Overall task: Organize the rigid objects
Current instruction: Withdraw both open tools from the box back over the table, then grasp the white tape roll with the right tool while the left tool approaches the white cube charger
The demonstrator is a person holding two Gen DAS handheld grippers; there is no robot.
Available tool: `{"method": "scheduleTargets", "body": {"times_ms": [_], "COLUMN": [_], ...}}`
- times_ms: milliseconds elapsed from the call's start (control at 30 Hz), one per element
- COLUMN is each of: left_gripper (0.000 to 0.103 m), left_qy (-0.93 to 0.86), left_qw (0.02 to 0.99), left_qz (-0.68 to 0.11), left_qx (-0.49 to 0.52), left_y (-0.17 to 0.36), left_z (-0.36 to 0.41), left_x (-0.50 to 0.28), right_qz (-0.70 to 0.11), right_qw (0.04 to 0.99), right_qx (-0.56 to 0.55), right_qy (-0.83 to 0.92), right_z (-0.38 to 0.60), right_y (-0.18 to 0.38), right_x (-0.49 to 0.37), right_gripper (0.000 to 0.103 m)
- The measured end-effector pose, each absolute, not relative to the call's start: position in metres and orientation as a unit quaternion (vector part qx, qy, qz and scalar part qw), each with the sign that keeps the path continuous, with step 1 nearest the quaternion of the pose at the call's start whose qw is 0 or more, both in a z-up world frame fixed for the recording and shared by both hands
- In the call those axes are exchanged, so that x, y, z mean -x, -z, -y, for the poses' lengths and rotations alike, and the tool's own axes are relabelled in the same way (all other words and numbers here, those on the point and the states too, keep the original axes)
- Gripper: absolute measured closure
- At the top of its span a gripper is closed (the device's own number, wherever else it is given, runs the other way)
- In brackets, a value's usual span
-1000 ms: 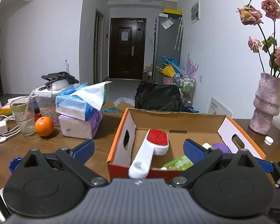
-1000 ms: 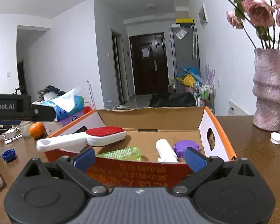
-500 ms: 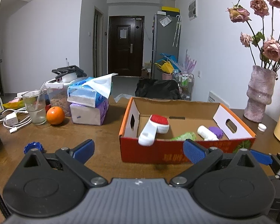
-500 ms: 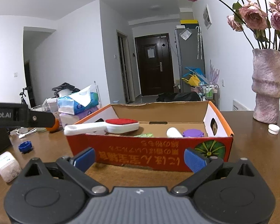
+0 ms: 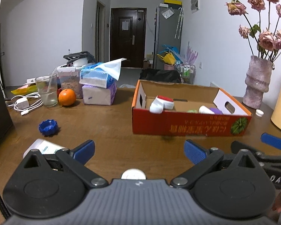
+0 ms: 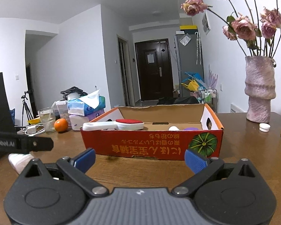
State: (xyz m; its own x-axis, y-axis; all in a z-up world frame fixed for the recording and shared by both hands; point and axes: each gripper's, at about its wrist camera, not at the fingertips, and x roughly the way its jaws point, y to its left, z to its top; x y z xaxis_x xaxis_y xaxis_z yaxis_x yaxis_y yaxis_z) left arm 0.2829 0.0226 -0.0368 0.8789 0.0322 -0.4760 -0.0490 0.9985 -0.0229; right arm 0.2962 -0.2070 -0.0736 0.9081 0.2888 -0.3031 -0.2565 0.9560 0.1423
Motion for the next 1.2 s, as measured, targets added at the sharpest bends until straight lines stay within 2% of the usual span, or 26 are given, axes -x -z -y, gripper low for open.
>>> {"method": "scheduleTargets", "body": {"times_ms": [467,1200], "left_gripper": [0.000,0.000], "left_qy": [-0.013,-0.003], "left_qw": [0.965,0.962], "left_qz": [-0.261,-0.274], "left_qx": [0.013,0.011], "left_y": [0.048,0.055], "left_z": [-0.027,-0.024], "left_x": [-0.236,-0.195], "right_qz": [-0.176,-0.220], "right_qw": [0.978,0.972], "right_qx": [-0.027,-0.020], "right_qy": [-0.112,-0.084], "right_z": [0.213,0.227], "right_y": [0.065,0.061], "right_x": [-0.232,-0.176], "right_gripper": [0.001,0.000]}}
